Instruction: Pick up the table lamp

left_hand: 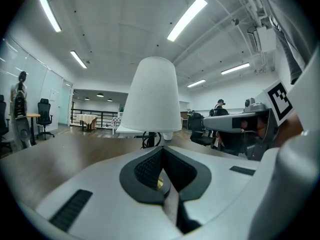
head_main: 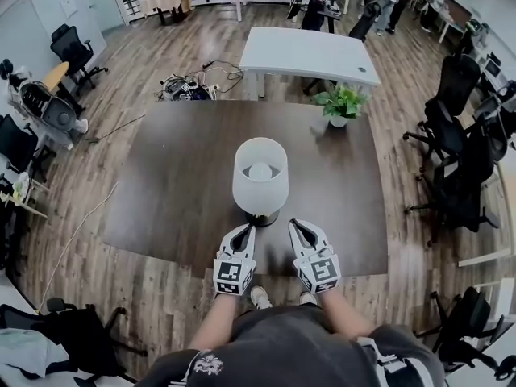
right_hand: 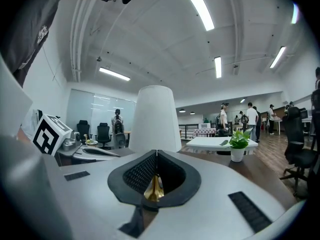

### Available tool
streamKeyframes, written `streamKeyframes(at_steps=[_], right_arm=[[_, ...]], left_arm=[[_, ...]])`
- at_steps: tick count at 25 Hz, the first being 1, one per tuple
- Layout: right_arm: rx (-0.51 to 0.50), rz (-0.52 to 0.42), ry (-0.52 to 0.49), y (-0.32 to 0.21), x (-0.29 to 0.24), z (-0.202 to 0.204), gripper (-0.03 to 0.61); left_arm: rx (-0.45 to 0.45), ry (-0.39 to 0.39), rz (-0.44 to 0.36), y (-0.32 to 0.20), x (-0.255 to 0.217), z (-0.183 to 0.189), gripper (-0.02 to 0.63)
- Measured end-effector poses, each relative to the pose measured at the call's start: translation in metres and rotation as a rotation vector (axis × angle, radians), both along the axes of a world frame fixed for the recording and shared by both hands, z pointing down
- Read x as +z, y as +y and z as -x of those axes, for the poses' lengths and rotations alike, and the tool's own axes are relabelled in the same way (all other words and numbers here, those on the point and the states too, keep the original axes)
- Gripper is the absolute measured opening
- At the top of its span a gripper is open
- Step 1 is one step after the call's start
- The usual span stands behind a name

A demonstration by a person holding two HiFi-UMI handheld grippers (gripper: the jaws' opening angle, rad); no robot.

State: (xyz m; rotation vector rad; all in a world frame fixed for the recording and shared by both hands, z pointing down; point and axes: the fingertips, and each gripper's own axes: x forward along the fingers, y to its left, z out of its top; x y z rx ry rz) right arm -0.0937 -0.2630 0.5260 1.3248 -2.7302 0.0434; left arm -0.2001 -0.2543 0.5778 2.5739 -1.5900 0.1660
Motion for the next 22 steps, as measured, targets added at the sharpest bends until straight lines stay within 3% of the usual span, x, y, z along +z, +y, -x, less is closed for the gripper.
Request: streamKeyframes(at_steps=[13, 22], right_arm=[[0.065, 0.007, 0.026, 0.001, 0.016, -0.005, 0.026], [0.068, 0.003, 0.012, -0.019, 0.024, -0.001, 0.026]], left_arm=[[0.070, 0.006, 0.011, -0.012, 0.021, -0.008, -0.003], [0.053, -0.008, 0.014, -0.023, 0.030, 0.001, -0.003]])
